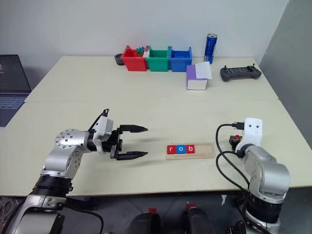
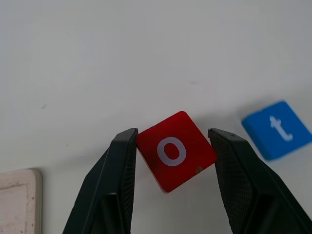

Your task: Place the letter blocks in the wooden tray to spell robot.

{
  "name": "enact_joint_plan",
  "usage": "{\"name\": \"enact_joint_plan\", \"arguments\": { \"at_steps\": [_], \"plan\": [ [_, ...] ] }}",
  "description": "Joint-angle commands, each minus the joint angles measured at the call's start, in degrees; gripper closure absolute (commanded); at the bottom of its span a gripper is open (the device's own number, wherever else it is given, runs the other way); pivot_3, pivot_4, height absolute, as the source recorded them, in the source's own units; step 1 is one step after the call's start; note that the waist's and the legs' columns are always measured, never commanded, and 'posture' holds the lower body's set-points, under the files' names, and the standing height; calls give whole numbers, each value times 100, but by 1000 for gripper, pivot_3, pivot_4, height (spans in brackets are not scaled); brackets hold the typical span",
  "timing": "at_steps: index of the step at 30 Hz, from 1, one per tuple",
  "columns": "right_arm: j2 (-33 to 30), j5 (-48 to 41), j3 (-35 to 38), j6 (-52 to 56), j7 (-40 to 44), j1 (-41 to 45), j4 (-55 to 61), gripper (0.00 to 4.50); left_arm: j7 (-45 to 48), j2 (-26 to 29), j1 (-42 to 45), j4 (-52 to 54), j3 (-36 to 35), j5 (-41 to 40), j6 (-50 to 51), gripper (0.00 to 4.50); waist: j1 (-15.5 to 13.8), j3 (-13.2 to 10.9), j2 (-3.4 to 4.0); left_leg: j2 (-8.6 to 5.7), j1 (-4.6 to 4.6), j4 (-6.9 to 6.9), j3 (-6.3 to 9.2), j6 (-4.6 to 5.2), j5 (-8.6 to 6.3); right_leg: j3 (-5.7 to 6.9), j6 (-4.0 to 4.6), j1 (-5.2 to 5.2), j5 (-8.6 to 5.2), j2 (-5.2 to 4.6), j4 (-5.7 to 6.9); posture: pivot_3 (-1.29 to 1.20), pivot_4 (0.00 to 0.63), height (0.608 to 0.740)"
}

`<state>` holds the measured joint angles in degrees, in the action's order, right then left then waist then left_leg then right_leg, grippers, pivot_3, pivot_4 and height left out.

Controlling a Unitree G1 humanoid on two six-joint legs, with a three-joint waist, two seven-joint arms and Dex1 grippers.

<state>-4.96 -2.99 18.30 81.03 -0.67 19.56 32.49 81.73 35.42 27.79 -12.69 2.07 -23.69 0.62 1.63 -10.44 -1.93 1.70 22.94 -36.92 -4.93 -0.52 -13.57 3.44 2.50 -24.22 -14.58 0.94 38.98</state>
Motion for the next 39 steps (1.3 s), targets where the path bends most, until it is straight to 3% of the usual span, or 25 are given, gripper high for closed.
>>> {"name": "enact_joint_plan", "arguments": {
  "at_steps": [1, 7, 14, 21, 27, 29, 33, 36, 39],
  "plan": [
    [448, 301, -25, -73, -547, 62, 356, 2558, 0, -6, 99, 150, -13, -31, 30, 0, 9, 0, 0, 0, 0, 0, 0, 0, 0, 0, 0, 0, 0, 0, 0, 0, 150, 740],
    [906, 501, -164, -162, -900, 93, 363, 2558, -47, -75, 119, 166, 26, 22, 62, 0, 5, 0, 0, -2, 2, 0, 1, 0, 0, 0, 0, 0, 0, 0, -2, 0, 150, 740],
    [767, 381, -412, -5, -656, 52, 267, 2558, -39, -87, 78, 105, 13, 75, 10, 0, 8, 0, 0, -1, 2, 2, 2, 1, 0, 1, 0, -1, 0, 0, -2, 0, 150, 740],
    [502, 373, -562, -9, -500, 181, 273, 166, -10, -53, 26, 35, -64, 79, -77, 0, 8, 0, 0, -1, 2, 2, 2, 1, -1, 1, 0, -1, 0, 0, -3, 0, 150, 740],
    [-367, 279, -566, 184, -70, 524, 227, 43, 0, -34, 27, -42, -101, 74, -138, 0, 6, 0, 0, -2, 3, 2, 3, 1, -1, 2, -1, -2, 0, 0, -5, 0, 150, 740],
    [-1060, 102, -550, 90, 412, 637, 3, 43, -3, -25, 26, -43, -115, 70, -147, 0, 3, 0, 0, -3, 6, 2, 3, 2, -1, 3, -1, -2, 0, 0, -8, 0, 150, 740],
    [-3211, -605, -1024, -1315, 2632, 482, -968, 43, -11, 15, -4, 19, -165, 45, -124, 0, -1, -1, -1, -8, 8, 3, 4, 9, -5, 6, -1, 0, 0, -1, -23, 0, 150, 740],
    [-4338, -1005, -1318, -3113, 4693, 271, -1954, 43, -19, 68, -47, 51, -206, 35, -112, 0, -7, -3, -5, -6, 8, 16, 15, 15, -9, 18, -1, 7, -1, 3, -44, 0, 150, 740],
    [-5061, -794, -1853, -5430, 6439, 392, -3282, 43, -82, 103, -85, 161, -228, 28, -64, 0, 22, -7, -9, -5, 8, 20, 14, 16, -9, 18, -1, 7, -1, 5, -49, 0, 150, 740]
  ]
}}
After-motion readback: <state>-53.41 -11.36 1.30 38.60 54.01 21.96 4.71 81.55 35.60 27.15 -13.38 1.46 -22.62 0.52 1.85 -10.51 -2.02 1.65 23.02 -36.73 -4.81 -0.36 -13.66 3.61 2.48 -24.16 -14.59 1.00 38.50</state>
